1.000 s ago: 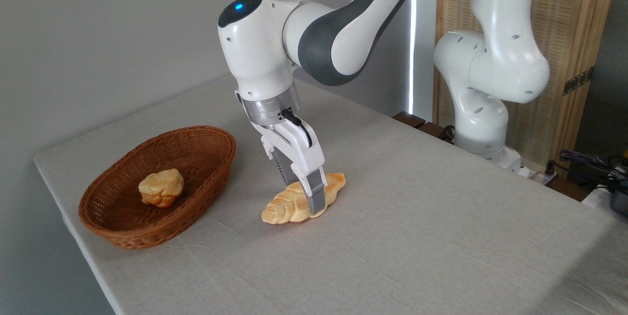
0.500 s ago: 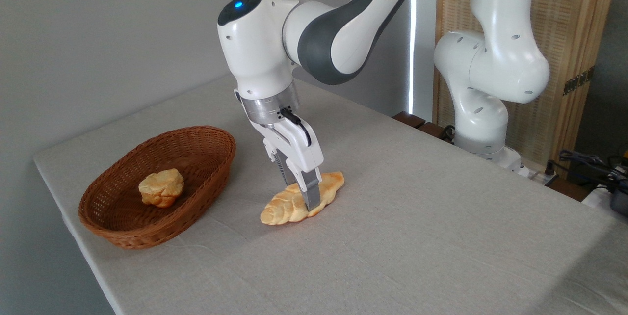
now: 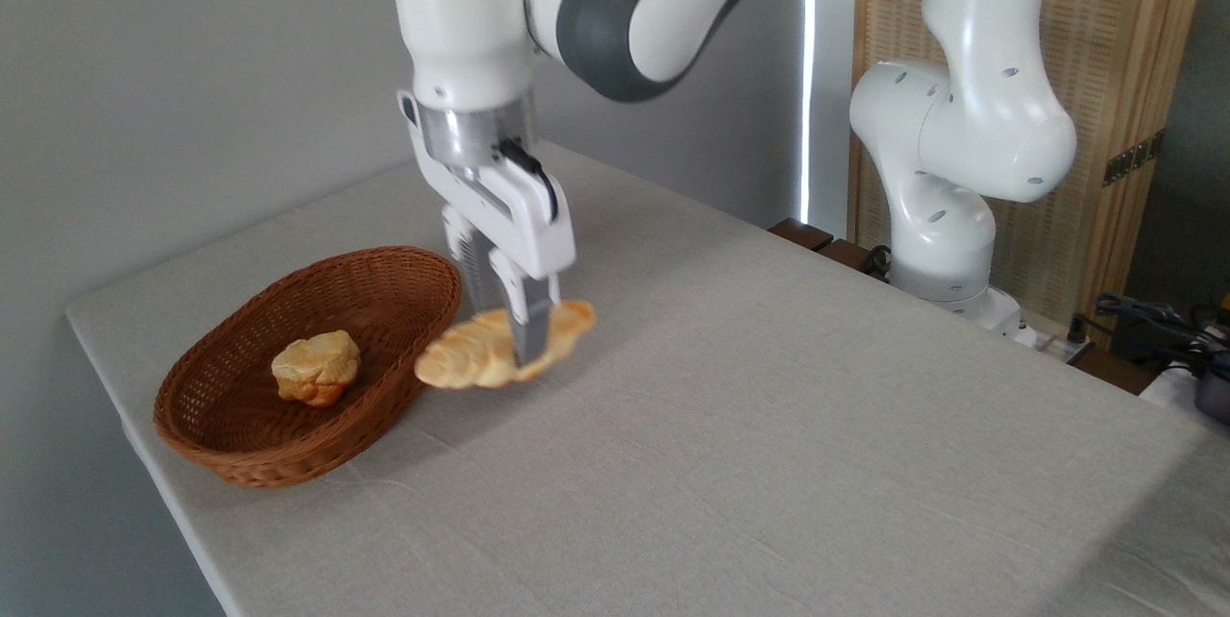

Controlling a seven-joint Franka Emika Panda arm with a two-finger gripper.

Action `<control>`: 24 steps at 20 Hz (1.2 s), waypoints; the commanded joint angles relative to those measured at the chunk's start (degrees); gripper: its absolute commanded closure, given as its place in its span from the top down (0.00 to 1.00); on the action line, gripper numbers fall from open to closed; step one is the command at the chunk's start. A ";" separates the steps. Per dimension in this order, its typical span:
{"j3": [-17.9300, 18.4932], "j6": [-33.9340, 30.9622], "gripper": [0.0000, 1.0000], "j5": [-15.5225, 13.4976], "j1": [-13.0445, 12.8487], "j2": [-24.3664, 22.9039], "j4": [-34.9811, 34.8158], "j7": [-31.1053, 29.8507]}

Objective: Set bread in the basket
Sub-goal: 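Lift the croissant and carry it over the wicker basket, then lower the croissant into the basket and open the gripper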

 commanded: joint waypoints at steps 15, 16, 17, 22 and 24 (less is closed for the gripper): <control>-12.57 14.04 1.00 -4.82 -0.61 19.51 18.57 -36.78; -12.57 14.05 1.00 -4.82 -0.61 19.51 18.65 -36.78; -12.57 14.05 1.00 -4.82 -0.61 19.51 18.65 -36.78; -12.48 14.13 1.00 -4.73 -0.61 19.86 18.74 -36.70; -12.48 14.13 1.00 -4.64 -0.61 19.78 18.74 -36.52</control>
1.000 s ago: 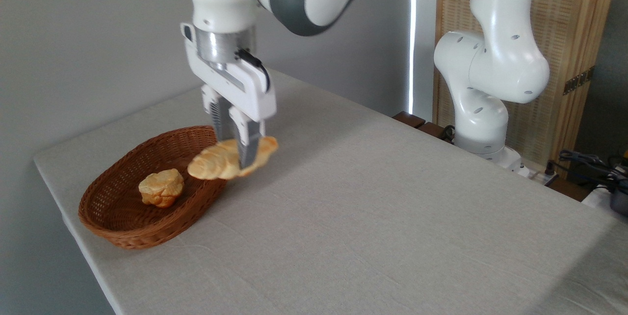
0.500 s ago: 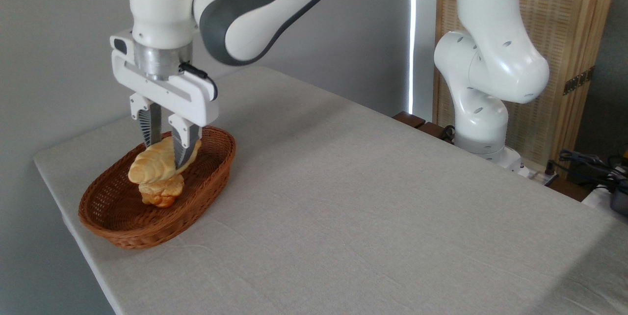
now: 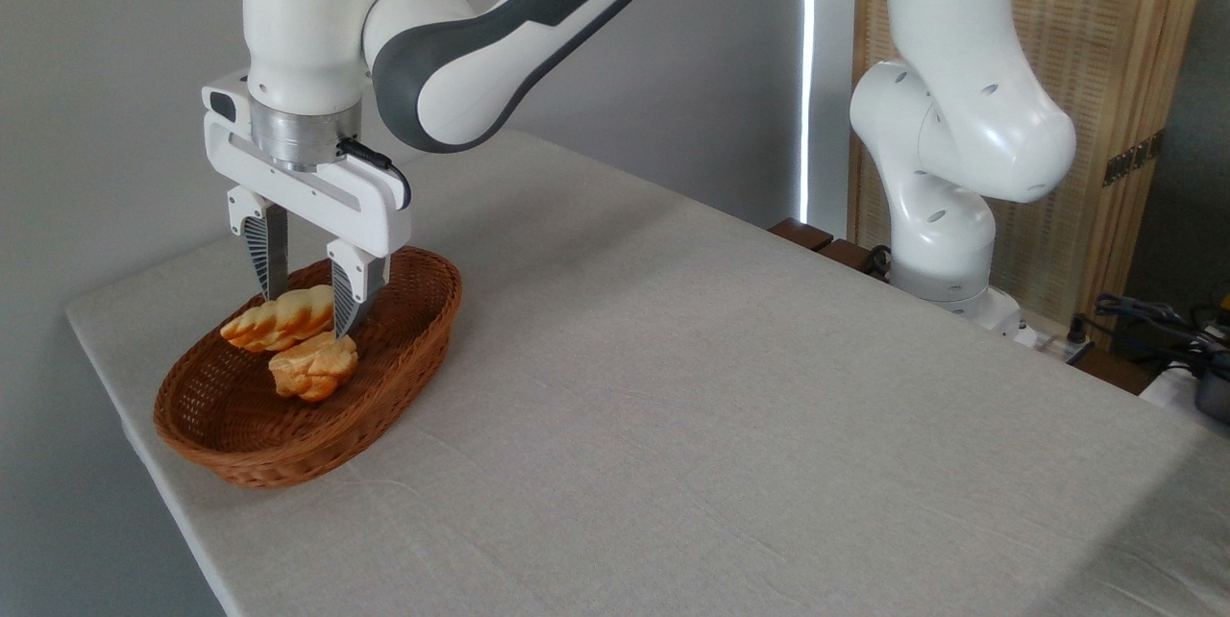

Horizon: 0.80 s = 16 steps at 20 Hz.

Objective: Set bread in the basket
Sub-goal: 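Lower the croissant into the basket and open the gripper, then raise the open gripper up away from the basket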

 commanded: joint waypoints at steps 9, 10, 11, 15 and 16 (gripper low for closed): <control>4.31 -0.29 1.00 -0.22 0.61 -4.56 0.82 -0.05; 5.27 -0.38 1.00 -0.13 0.61 -5.00 0.82 -0.05; 6.33 -0.73 1.00 -0.13 0.61 -5.70 0.82 0.29; 6.78 -12.56 1.00 5.83 0.61 -8.78 0.65 8.62; 7.21 -15.38 1.00 6.28 0.61 -9.48 0.56 11.43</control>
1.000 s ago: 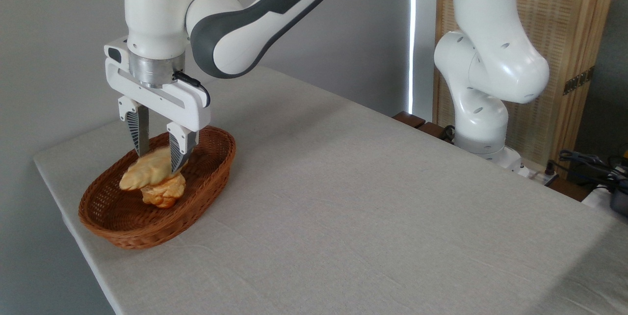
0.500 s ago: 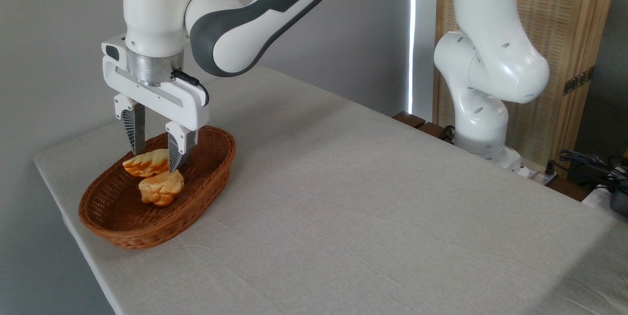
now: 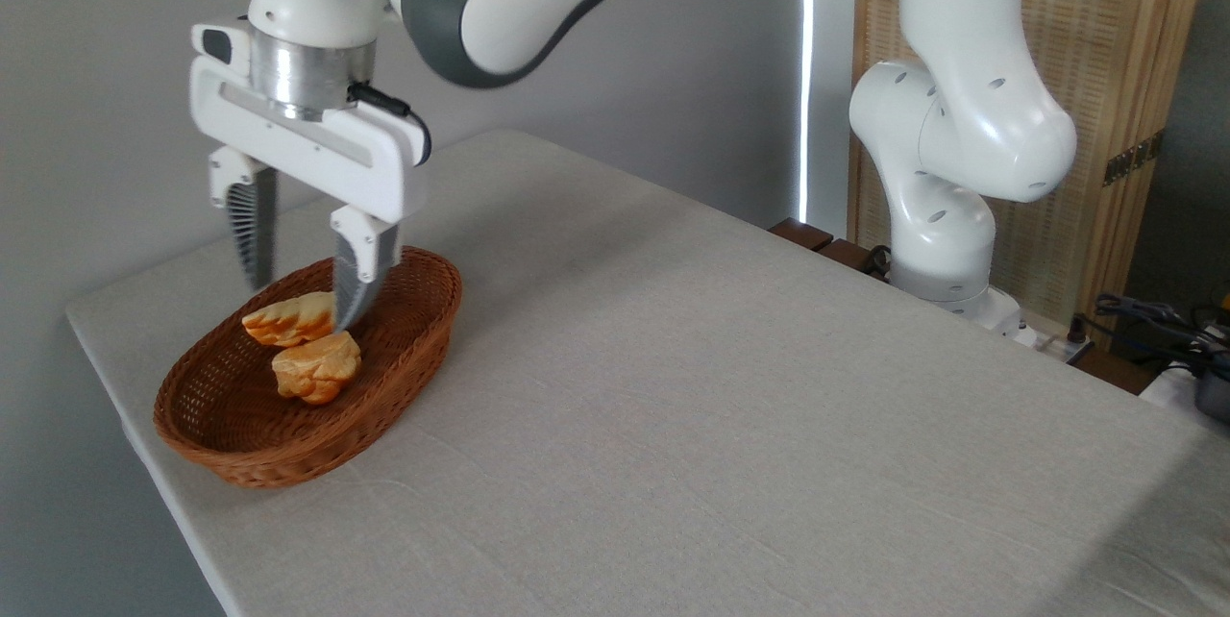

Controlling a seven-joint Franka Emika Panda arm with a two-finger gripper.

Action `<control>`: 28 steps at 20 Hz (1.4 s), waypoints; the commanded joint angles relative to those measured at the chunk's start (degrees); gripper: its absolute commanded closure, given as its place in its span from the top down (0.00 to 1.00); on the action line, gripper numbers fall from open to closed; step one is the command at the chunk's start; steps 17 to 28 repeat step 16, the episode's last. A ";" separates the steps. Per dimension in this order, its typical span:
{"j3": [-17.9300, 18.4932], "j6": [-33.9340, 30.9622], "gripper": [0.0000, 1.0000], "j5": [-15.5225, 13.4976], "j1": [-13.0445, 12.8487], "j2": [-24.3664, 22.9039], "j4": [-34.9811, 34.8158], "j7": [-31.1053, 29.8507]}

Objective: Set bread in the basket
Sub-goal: 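Raise the open gripper up away from the basket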

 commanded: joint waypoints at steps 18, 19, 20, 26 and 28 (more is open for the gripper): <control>7.34 -21.18 1.00 4.70 0.65 -11.50 -8.74 29.02; 7.34 -21.18 1.00 4.70 0.65 -11.50 -8.74 29.02; 7.34 -21.18 1.00 4.70 0.65 -11.50 -8.74 29.02; 7.34 -21.18 1.00 4.70 0.65 -11.50 -8.74 29.02; 7.34 -21.18 1.00 4.70 0.65 -11.50 -8.74 29.02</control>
